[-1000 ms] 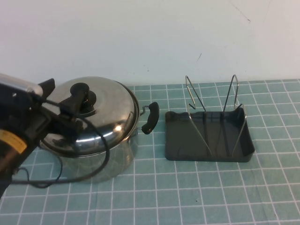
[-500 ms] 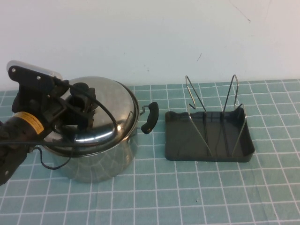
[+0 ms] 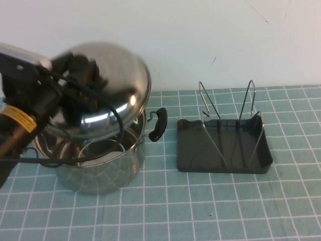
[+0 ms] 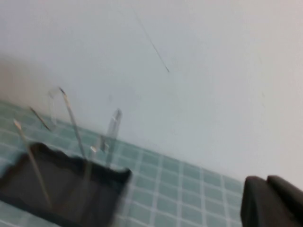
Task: Put pot lid on rack
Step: Hand over the pot lid
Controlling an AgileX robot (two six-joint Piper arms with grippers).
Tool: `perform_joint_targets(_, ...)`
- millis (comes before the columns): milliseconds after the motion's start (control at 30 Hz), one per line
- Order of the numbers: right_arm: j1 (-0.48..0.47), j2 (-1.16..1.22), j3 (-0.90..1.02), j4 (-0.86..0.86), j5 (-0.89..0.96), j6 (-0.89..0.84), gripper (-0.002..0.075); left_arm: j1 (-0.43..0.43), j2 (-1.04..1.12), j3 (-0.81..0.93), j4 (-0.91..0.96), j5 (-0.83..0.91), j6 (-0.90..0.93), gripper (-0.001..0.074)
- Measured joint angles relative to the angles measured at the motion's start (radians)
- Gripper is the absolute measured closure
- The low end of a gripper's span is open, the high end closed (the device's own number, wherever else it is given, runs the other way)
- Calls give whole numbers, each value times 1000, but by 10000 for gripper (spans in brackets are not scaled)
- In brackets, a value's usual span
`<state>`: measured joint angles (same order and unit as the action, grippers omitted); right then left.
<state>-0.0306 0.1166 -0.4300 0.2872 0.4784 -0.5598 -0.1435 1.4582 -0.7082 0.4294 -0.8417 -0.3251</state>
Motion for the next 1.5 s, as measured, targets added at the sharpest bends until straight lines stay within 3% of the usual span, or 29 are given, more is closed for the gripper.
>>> perform_joint_targets(100, 0, 26, -83, 238, 51, -129, 727, 2, -57, 0, 16, -139, -101, 407)
perform_joint_targets(167, 0, 71, -139, 507, 131, -265, 727, 2, -88, -1, 51, -233, -161, 407)
perform_joint_targets(333, 0, 210, -159, 972, 319, -422, 727, -71, -154, -12, 98, -282, -236, 407)
perform_joint_targets(567, 0, 426, -159, 1272, 529, -513, 703, -285, -170, -34, 84, -291, -243, 407)
perform_joint_targets(700, 0, 504, -159, 1350, 583, -514, 535, -401, -170, -57, 28, -295, -244, 407)
perform_joint_targets(867, 0, 568, -159, 1372, 586, -456, 254, -482, -170, -82, 13, -297, -244, 407)
perform_joint_targets(1000, 0, 605, -159, 1375, 582, -429, 193, -512, -170, -88, 8, -297, -244, 407)
perform_joint_targets(1167, 0, 656, -180, 1377, 583, -429, 217, -544, -170, -89, 8, -292, -244, 407)
perform_joint_targets(1300, 0, 698, -242, 1377, 601, -438, 286, -554, -164, -89, -1, -288, -244, 407)
perform_joint_targets(1367, 0, 710, -271, 1381, 604, -459, 355, -556, -158, -89, 9, -288, -244, 407)
perform_joint_targets(1500, 0, 718, -304, 1402, 611, -477, 589, -558, -145, -89, 11, -280, -244, 407)
